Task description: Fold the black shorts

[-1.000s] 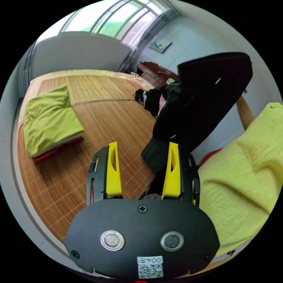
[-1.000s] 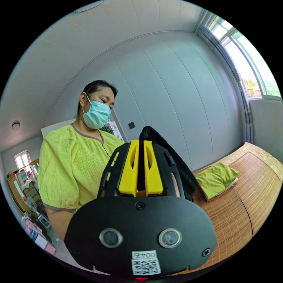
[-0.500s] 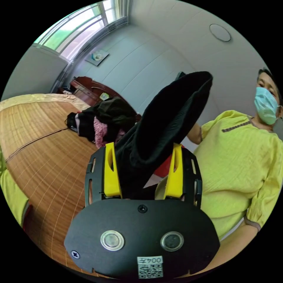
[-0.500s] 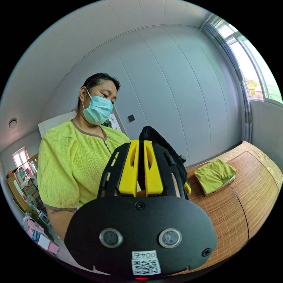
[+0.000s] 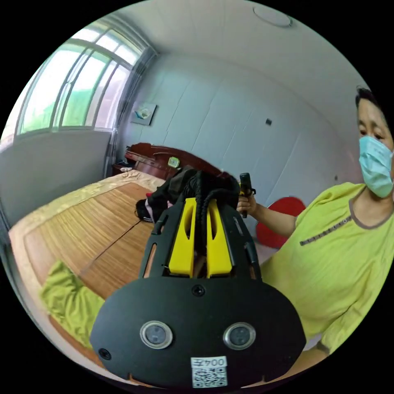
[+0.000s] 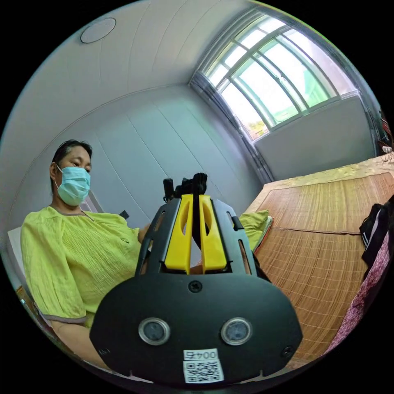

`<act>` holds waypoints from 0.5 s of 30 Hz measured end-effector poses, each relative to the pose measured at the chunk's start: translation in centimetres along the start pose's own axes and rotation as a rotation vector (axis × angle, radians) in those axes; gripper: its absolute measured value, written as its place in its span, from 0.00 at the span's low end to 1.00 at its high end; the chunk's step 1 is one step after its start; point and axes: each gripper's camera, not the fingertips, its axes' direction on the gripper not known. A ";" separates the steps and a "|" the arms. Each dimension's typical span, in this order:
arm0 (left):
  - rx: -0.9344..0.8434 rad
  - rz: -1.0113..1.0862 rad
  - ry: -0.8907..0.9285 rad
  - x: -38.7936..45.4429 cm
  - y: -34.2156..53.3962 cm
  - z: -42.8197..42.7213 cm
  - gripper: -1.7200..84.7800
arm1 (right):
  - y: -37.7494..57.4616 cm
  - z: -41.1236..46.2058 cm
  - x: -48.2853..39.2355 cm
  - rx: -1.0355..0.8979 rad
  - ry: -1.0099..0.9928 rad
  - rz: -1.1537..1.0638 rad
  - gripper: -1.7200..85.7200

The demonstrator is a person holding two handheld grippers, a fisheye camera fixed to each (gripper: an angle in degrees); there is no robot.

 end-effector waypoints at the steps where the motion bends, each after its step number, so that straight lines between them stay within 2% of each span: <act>1: -0.033 0.028 -0.026 1.0 -1.7 -0.3 0.03 | 0.8 -1.0 0.5 0.047 -0.001 0.011 0.06; 6: -0.318 0.194 -0.108 7.9 -14.1 -1.0 0.03 | 2.2 -4.4 2.3 0.182 -0.022 0.032 0.06; 11: -0.447 0.300 -0.202 12.5 -21.7 -1.6 0.02 | 1.5 -5.7 2.0 0.143 0.012 -0.011 0.08; 15: -0.484 0.320 -0.262 15.3 -26.9 -2.8 0.02 | 1.2 -6.6 1.2 0.135 -0.002 -0.063 0.15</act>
